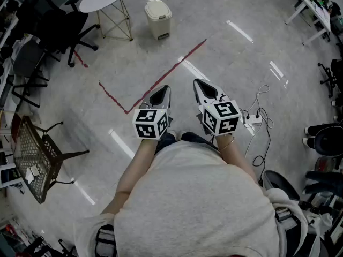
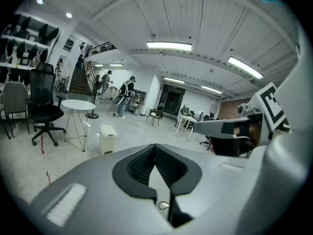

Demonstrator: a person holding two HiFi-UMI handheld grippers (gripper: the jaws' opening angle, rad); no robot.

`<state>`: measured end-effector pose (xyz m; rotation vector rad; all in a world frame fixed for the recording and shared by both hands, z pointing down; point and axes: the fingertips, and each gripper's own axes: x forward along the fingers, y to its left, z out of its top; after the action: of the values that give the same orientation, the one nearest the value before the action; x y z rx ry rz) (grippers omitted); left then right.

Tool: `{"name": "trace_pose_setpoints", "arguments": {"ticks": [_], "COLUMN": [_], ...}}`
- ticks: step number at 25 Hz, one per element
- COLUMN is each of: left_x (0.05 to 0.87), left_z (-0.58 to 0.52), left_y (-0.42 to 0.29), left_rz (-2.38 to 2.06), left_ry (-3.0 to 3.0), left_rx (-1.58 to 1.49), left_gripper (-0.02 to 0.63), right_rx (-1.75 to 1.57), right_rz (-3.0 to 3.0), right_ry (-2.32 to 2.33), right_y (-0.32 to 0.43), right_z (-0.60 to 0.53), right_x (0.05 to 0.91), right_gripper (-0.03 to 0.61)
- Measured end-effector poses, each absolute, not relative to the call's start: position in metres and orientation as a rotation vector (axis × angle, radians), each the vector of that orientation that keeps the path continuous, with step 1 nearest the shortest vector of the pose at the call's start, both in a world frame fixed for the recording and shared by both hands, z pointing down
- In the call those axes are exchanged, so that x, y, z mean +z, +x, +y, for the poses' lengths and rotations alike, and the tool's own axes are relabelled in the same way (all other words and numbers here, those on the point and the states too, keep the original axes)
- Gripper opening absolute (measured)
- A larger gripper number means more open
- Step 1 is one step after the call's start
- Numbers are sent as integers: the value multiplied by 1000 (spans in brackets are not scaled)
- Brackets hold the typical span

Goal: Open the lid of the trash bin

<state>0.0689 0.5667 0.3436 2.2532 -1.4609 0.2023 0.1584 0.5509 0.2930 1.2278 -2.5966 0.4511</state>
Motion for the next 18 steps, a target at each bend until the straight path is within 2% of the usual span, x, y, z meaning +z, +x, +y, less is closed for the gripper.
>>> {"name": "trace_pose_setpoints", "arguments": {"ticks": [18], "left_x": [321], "left_z": [553], "left_y": [95], "left_rz": [-1436], "left_ry": [2315], "left_rx": [84], "left_gripper": [9], "right_rx": [372], "right_rz": [-2643], "right_ry": [1195], "right_y": [171], "right_z": [547], "right_x": [288], "right_gripper": [6]}}
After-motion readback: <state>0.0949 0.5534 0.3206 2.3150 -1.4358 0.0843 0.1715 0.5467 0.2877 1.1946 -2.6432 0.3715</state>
